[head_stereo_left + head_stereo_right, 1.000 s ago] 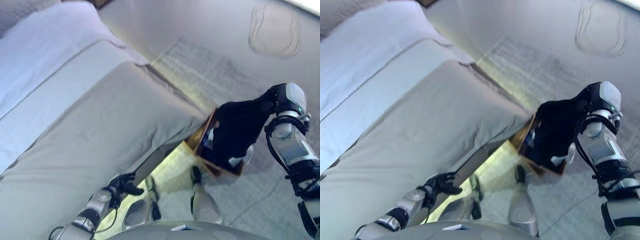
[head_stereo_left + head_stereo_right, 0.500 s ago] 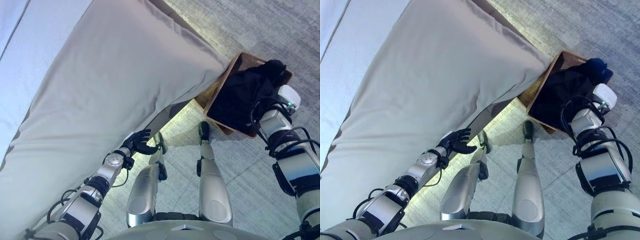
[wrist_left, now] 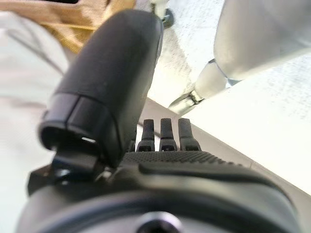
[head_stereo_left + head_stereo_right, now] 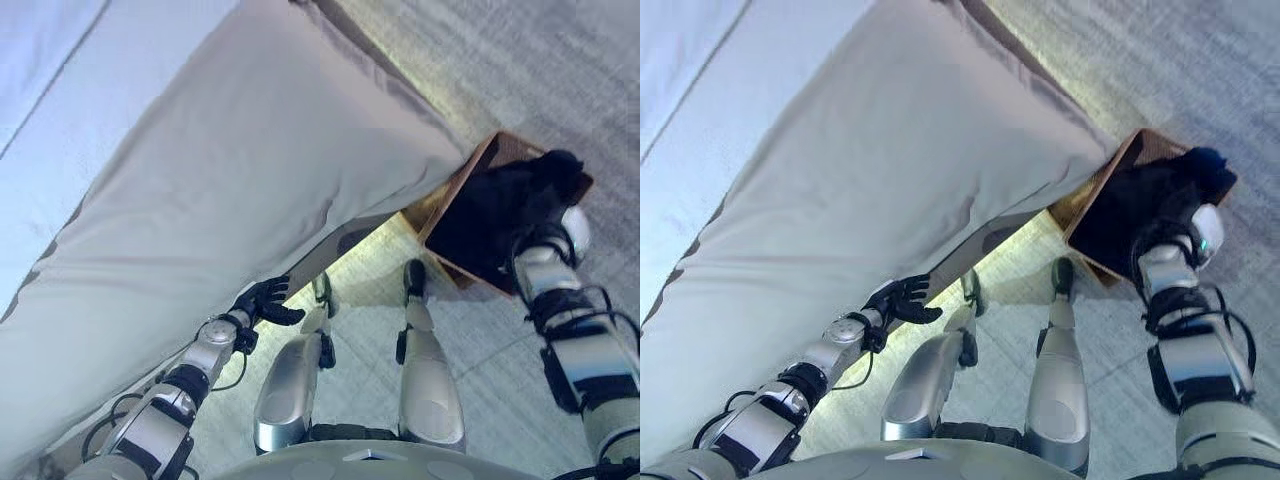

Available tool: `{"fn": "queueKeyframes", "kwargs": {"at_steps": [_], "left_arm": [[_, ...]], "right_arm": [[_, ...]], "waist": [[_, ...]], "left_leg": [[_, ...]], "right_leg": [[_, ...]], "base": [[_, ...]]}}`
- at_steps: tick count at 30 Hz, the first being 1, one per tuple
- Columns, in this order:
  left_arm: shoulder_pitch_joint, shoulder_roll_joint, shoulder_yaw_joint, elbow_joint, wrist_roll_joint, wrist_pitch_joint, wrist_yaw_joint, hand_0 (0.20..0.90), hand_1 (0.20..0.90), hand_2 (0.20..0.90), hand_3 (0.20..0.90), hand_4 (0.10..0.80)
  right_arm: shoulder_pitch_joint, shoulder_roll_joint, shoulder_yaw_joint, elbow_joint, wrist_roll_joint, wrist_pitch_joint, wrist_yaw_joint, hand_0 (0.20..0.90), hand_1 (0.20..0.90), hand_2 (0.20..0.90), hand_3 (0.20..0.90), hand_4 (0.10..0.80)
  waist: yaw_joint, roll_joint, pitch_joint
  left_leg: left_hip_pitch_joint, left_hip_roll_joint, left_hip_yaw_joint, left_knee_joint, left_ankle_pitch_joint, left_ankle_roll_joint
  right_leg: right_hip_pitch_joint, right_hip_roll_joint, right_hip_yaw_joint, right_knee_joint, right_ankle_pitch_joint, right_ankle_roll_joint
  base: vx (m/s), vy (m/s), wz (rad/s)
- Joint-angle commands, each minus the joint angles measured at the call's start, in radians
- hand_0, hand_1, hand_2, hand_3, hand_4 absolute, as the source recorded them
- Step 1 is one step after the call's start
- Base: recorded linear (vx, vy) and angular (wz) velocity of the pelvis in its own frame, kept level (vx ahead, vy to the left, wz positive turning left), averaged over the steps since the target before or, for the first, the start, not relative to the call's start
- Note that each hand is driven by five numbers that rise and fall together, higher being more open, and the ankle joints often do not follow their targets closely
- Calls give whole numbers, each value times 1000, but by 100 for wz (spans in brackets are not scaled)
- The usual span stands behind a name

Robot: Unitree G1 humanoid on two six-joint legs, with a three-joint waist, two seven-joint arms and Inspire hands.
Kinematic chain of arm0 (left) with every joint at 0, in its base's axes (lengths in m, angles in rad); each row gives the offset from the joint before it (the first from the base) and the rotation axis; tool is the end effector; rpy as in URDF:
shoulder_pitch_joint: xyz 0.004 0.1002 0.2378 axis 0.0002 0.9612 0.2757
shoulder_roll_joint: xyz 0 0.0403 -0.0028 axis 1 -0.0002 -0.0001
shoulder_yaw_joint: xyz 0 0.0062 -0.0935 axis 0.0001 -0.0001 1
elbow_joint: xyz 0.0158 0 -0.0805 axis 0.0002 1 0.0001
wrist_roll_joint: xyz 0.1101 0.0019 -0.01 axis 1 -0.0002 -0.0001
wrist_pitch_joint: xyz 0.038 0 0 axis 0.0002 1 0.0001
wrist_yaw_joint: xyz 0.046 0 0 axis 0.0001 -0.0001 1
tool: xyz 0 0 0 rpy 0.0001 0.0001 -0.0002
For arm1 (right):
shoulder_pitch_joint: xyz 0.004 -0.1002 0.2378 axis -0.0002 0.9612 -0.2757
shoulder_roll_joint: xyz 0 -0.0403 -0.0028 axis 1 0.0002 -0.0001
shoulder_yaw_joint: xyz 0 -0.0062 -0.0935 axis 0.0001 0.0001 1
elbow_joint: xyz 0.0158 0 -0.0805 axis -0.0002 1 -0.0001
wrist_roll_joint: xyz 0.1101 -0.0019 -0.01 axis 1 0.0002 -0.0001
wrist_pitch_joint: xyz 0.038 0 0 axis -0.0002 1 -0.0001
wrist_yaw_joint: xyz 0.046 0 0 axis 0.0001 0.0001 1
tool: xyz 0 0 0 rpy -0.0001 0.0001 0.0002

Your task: Pick up the clothes from the bed and place them into the basket

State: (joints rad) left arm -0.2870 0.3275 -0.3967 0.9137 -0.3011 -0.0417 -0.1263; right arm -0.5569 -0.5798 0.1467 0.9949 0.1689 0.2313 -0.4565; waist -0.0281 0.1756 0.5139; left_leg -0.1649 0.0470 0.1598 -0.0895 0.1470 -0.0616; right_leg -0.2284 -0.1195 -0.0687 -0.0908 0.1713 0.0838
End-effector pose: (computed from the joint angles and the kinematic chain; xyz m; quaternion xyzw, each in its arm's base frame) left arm 0.2166 0.1955 -0.0471 0.0993 0.3239 -0.1169 0.9336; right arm 0.2750 -0.2937 0.0427 -0.2634 0.2631 -0.3298 0.8676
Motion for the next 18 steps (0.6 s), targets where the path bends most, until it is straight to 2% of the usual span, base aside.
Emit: {"fn": "queueKeyframes", "kwargs": {"at_steps": [1, 3, 4, 5, 8, 12, 18], "left_arm": [[64, 29, 39, 88, 61, 11, -17, 900, 900, 900, 900, 800], [110, 19, 71, 111, 94, 18, -21, 900, 900, 900, 900, 800], [113, 18, 73, 113, 95, 17, -22, 900, 900, 900, 900, 800], [127, 16, 91, 119, 113, 32, -31, 900, 900, 900, 900, 800], [157, 10, 113, 145, 147, 37, -47, 900, 900, 900, 900, 800], [194, -1, 129, 203, 203, 33, -71, 900, 900, 900, 900, 800], [220, -20, 156, 298, 244, 10, -94, 900, 900, 900, 900, 800]], "right_arm": [[124, 35, -14, -32, 72, -107, 7, 900, 900, 900, 900, 800], [269, 107, -32, -14, 36, -167, 98, 900, 900, 900, 900, 800], [277, 112, -31, -12, 25, -168, 115, 900, 900, 900, 900, 800], [319, 139, -11, -3, -5, -180, 178, 900, 900, 900, 900, 800], [379, 178, 28, 28, -61, -173, 262, 900, 900, 900, 900, 800], [430, 219, 47, 106, -112, -181, 357, 900, 900, 900, 900, 800], [468, 277, 53, 196, -108, -166, 505, 900, 900, 900, 900, 800]], "waist": [[-22, -89, -96], [-21, -124, -161], [-22, -126, -165], [-20, -143, -202], [-15, -167, -277], [-1, -186, -358], [4, -198, -415]], "left_leg": [[10, -19, -12, 55, -131, 13], [71, -18, -11, 38, -141, 21], [75, -18, -11, 37, -142, 22], [105, -17, -9, 33, -147, 24], [152, -18, -5, 29, -157, 30], [222, -22, -2, 25, -180, 41], [302, -31, 1, 13, -207, 52]], "right_leg": [[-10, 48, -76, 121, -137, -30], [58, 55, -74, 91, -131, -22], [63, 55, -74, 89, -131, -21], [97, 57, -72, 74, -127, -18], [149, 59, -72, 56, -125, -13], [221, 62, -73, 45, -135, -12], [306, 68, -77, 26, -151, -11]], "base": [[177, 65, -7], [156, 78, -5], [137, 72, -3], [131, 62, -4], [153, 86, -6], [168, 101, -1], [67, 99, 1]]}}
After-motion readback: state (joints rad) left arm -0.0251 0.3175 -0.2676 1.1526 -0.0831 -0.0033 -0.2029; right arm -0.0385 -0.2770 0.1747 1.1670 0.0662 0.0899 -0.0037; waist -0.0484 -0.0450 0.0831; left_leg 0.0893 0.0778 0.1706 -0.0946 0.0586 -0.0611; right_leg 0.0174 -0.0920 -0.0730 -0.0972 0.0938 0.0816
